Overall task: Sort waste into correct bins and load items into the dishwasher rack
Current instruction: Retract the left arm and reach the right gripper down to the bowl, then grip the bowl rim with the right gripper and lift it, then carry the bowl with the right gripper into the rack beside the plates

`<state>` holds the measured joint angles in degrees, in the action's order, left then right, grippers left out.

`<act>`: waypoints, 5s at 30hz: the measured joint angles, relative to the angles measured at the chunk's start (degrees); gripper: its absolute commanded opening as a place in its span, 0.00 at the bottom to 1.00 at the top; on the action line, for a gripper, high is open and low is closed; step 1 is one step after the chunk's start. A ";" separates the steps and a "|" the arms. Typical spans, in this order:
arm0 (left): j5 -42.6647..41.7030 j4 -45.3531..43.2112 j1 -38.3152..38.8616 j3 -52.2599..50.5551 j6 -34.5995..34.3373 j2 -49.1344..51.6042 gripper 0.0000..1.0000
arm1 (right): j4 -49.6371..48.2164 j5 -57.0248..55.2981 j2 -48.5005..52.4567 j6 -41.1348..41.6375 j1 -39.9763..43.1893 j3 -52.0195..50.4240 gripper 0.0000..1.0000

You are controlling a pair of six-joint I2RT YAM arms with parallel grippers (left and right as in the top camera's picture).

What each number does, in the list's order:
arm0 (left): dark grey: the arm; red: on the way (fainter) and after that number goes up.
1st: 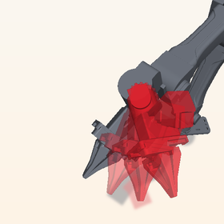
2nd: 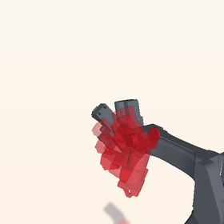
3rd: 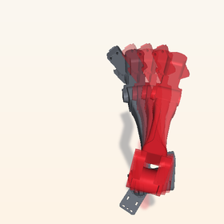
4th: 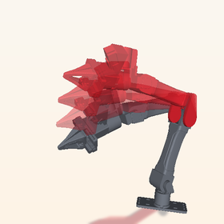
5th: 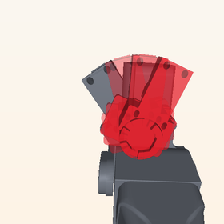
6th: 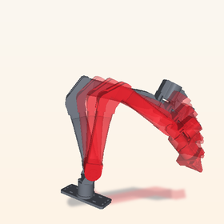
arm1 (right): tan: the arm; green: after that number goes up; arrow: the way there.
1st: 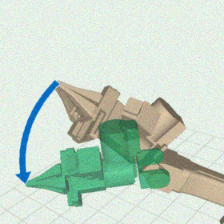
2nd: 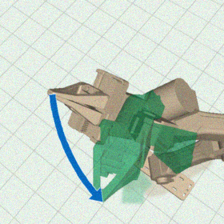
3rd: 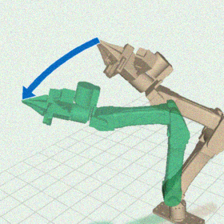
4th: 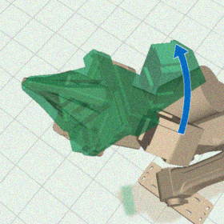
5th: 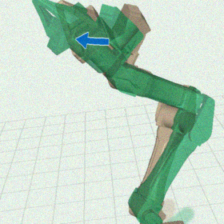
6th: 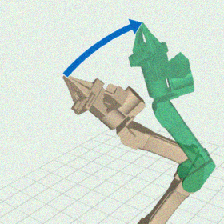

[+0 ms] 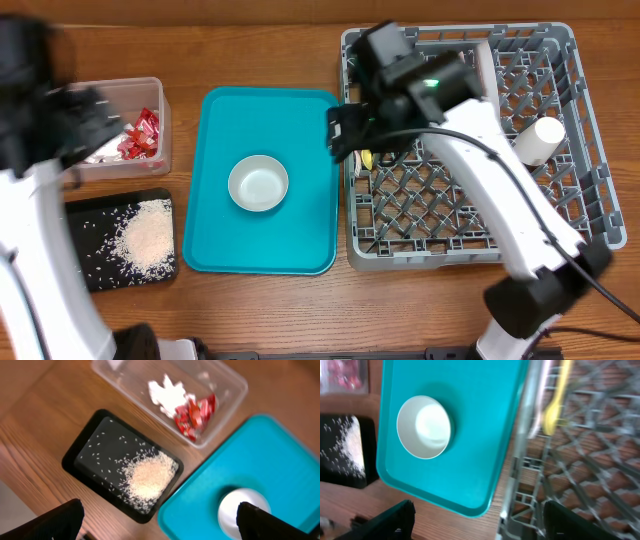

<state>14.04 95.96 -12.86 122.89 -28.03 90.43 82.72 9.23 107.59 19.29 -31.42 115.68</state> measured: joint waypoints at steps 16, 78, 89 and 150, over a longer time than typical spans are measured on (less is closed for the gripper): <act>-2.34 -0.17 -15.47 1.97 5.97 -7.15 1.00 | -6.45 -1.90 15.23 -3.67 -17.35 -0.31 0.80; -1.81 -0.11 -16.87 2.12 5.75 -8.04 1.00 | -26.40 -5.38 22.75 5.35 -11.74 -10.82 0.08; -1.81 -0.13 -16.87 2.12 5.75 -8.04 1.00 | -8.52 -21.31 22.25 0.57 -15.54 3.08 0.04; -1.81 -0.13 -16.87 2.14 5.75 -8.02 1.00 | -4.98 -18.49 5.68 -4.48 -8.72 9.88 0.04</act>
<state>12.23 95.83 -29.74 125.03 -22.28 82.41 77.73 -9.26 113.27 14.81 -40.14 125.56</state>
